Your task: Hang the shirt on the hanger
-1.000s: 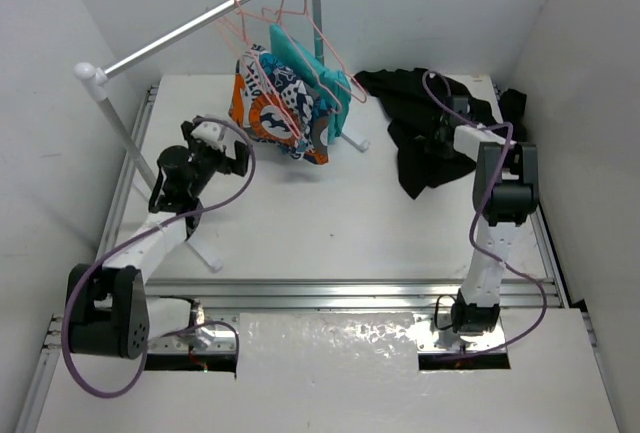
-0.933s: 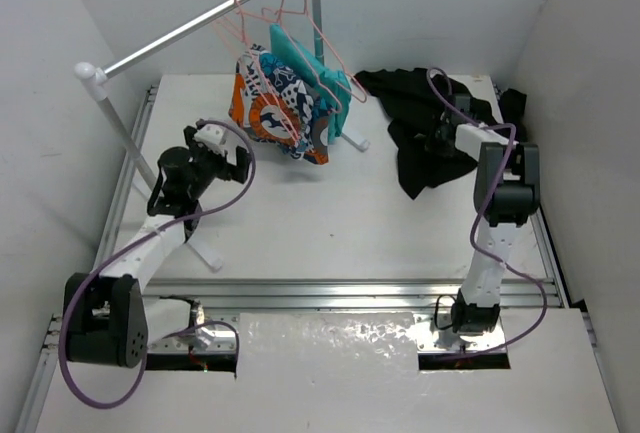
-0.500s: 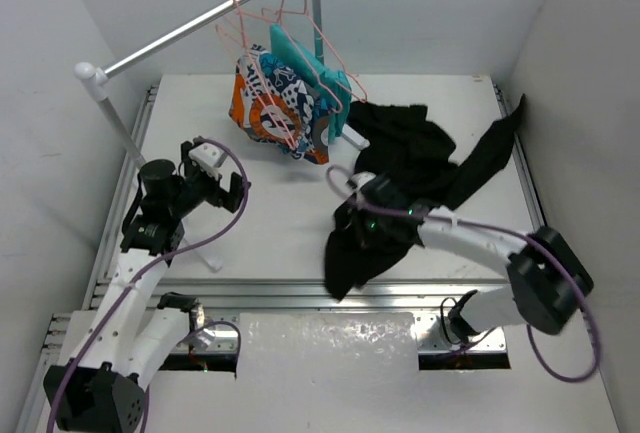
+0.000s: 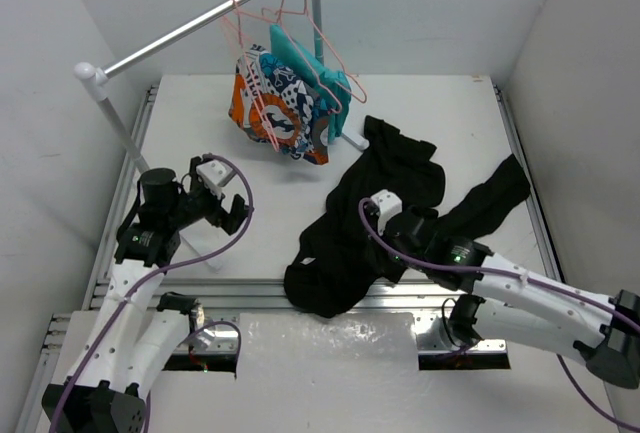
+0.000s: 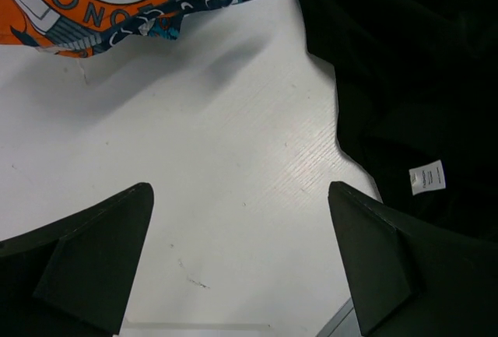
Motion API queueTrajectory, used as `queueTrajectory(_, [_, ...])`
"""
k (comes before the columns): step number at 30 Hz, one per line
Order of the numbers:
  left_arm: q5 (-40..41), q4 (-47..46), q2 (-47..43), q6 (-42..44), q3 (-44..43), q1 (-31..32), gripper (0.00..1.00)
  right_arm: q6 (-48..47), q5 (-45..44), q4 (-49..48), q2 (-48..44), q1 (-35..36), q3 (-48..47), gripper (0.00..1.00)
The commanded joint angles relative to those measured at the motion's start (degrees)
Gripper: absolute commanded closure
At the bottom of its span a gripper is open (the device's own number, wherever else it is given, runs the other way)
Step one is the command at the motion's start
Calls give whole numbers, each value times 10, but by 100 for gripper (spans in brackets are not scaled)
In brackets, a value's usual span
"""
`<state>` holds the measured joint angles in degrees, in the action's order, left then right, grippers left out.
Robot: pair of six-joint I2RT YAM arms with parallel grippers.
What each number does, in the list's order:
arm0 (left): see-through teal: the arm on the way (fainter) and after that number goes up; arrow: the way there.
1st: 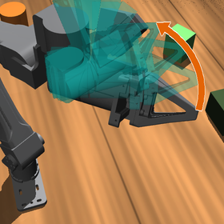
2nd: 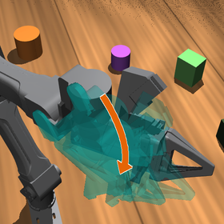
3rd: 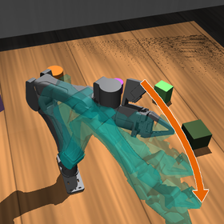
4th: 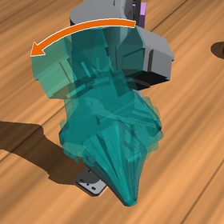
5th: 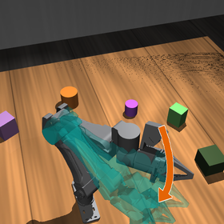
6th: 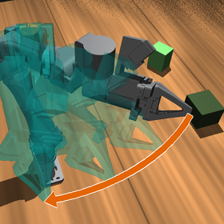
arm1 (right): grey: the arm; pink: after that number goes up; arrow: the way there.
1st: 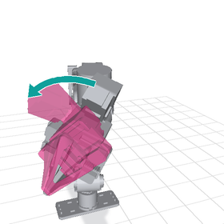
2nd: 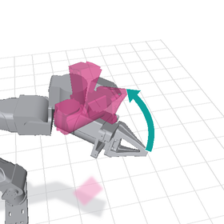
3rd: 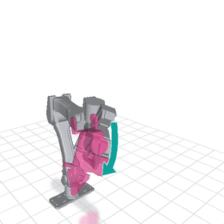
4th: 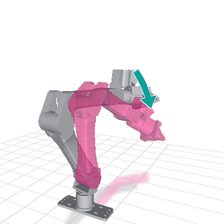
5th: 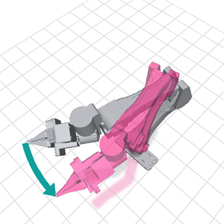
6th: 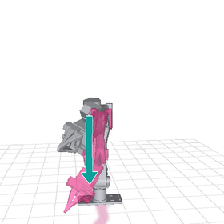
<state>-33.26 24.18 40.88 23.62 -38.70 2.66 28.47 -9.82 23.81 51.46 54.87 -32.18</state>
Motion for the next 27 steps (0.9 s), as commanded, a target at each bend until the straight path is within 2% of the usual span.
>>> queueTrajectory(1, [-14, 14, -3, 33, -12, 2, 7, -2, -103, -16, -23, -12, 7, 95])
queueTrajectory(2, [-13, 12, -2, 35, -10, 2, 7, -20, -96, -23, -22, -14, 5, 99])
queueTrajectory(3, [-12, 10, -1, 35, -8, 2, 7, -31, -90, -31, -17, -16, 4, 75])
queueTrajectory(4, [-14, 8, 2, 35, -2, 2, 8, -52, -83, -50, -3, -17, 2, 42])
queueTrajectory(6, [-14, 6, 8, 35, 8, 2, 8, -70, -81, -63, 20, -26, -9, 11])
queueTrajectory(9, [-8, 8, 24, 46, 17, 2, 11, -104, -31, -96, 78, -44, -31, 10])
queueTrajectory(11, [12, 3, 25, 44, 19, 2, 11, -118, 58, -122, 121, -42, -45, 13])
queueTrajectory(14, [21, -12, 24, 45, 30, 2, 11, -121, 116, -172, 180, -34, -60, 17])
queueTrajectory(17, [21, -28, 21, 42, 41, 2, 11, -119, 130, -191, 240, -23, -92, 23])
queueTrajectory(24, [30, -34, 29, 44, 46, 2, 11, -99, 161, -215, 363, -6, -138, 24])
queueTrajectory(26, [33, -34, 28, 49, 47, 2, 11, -93, 162, -208, 380, -6, -140, 28])
queueTrajectory(27, [35, -35, 27, 49, 49, 2, 11, -91, 168, -209, 389, -6, -139, 34])
